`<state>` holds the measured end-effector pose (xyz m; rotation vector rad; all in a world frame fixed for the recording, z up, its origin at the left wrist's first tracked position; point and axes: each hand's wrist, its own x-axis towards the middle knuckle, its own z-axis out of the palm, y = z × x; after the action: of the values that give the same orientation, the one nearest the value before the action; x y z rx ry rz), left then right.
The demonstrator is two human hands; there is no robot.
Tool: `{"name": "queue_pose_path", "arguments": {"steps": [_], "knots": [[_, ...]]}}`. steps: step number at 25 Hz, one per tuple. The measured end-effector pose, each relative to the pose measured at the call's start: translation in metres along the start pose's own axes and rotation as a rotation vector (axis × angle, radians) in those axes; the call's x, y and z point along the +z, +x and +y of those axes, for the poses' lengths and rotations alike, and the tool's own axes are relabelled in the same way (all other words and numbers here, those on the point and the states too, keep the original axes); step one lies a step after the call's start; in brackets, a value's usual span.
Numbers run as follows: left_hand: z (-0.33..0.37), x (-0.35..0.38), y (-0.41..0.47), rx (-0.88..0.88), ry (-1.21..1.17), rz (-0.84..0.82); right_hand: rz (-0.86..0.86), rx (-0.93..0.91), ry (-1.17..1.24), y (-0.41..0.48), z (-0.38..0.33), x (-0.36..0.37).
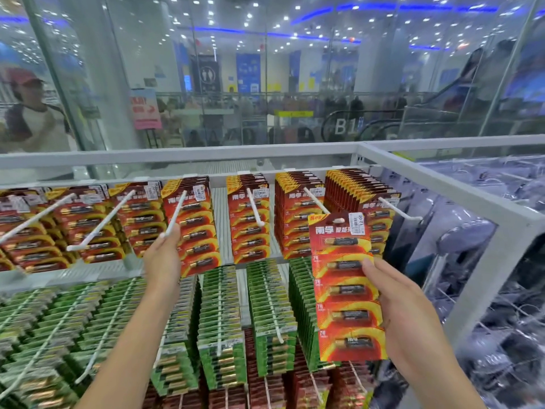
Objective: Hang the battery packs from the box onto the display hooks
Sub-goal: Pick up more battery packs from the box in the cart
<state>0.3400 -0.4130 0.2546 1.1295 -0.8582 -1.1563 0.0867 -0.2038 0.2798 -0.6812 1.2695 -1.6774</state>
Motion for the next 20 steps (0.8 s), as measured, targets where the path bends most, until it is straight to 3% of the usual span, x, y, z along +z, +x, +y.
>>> {"name": "queue_pose_path", "arguments": {"steps": [11, 20], "knots": [[-0.003, -0.007, -0.004, 0.092, 0.022, 0.045, 0.064, -0.057, -0.181, 0.108, 0.004, 0.049], [-0.016, -0.027, -0.018, 0.176, 0.129, 0.053, 0.111, -0.168, -0.313, 0.119, 0.038, 0.028]]}}
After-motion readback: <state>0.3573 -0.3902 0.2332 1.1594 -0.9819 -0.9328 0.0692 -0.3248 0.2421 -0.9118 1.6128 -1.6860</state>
